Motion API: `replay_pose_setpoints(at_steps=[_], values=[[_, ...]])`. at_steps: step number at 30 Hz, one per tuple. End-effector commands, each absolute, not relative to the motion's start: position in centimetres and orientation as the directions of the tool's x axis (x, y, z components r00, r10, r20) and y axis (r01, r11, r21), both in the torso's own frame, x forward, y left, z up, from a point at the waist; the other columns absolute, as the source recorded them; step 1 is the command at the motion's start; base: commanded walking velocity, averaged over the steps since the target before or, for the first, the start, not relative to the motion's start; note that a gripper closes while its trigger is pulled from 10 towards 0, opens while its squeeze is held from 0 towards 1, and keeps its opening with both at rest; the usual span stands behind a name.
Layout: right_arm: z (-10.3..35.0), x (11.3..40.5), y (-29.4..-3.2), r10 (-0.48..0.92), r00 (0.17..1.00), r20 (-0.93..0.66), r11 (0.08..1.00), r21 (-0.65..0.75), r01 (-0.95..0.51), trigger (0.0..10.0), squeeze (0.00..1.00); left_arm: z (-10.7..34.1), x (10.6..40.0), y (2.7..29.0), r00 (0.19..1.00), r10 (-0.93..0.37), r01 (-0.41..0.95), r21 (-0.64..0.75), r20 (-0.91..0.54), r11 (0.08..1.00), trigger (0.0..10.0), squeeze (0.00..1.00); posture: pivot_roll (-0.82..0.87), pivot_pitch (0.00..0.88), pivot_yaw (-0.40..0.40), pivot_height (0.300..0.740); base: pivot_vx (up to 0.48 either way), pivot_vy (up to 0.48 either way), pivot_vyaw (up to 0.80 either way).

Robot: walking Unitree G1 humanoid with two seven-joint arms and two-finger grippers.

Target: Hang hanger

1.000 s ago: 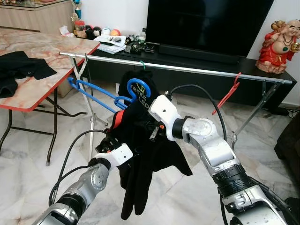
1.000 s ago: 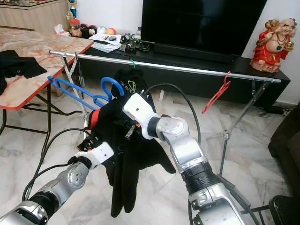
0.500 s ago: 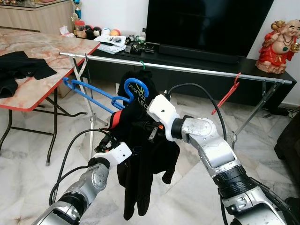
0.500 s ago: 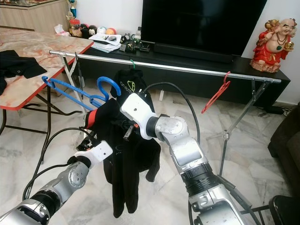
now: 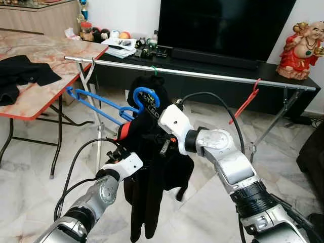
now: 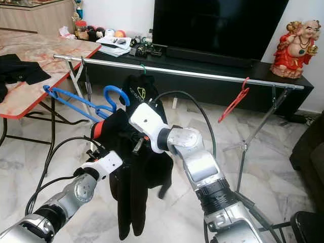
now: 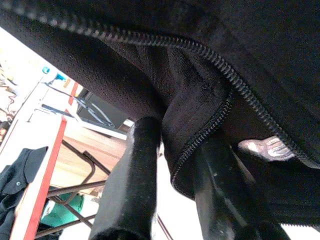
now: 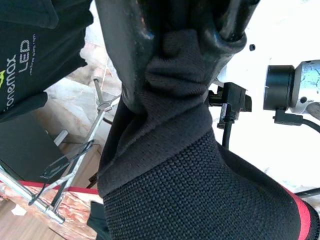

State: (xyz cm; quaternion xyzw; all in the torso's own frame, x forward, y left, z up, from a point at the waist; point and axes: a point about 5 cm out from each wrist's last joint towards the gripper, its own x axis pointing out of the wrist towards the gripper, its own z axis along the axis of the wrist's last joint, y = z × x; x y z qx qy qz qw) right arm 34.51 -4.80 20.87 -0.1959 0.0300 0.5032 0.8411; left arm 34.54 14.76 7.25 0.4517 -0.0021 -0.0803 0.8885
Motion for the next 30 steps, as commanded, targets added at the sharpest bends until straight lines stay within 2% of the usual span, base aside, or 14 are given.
replay_pose_setpoints(at_steps=[1,11,20,26,30], values=[[22.1,34.3,-4.7,0.848,0.487,-0.207,0.410,-0.325,-0.852,0.0,0.00,7.3,34.7,14.7,0.987,-0.144,0.146,0.796,-0.074,0.588,0.0,0.00,0.07,0.006,-0.097,0.740,0.000,0.000,0.00],[21.9,34.3,-4.8,0.843,0.496,-0.207,0.420,-0.322,-0.848,0.0,0.00,6.8,34.3,14.4,0.980,-0.173,0.184,0.791,-0.100,0.583,0.0,0.00,0.07,0.005,-0.096,0.740,0.000,0.000,0.00],[21.8,34.4,-4.8,0.842,0.498,-0.208,0.423,-0.321,-0.848,0.0,0.00,6.3,33.8,13.4,0.956,-0.260,0.267,0.770,-0.136,0.579,0.0,0.00,0.07,0.001,-0.094,0.740,0.000,0.000,0.00],[21.5,34.4,-4.9,0.836,0.504,-0.216,0.424,-0.328,-0.844,0.0,0.00,6.2,33.7,13.5,0.956,-0.257,0.274,0.753,-0.144,0.598,0.0,0.00,0.07,0.000,-0.090,0.740,0.000,0.000,0.00],[20.9,34.1,-5.1,0.836,0.494,-0.239,0.407,-0.333,-0.851,0.0,0.00,6.1,33.6,14.0,0.964,-0.226,0.259,0.692,-0.140,0.674,0.0,0.00,0.08,0.000,-0.089,0.740,0.000,0.000,0.00]])
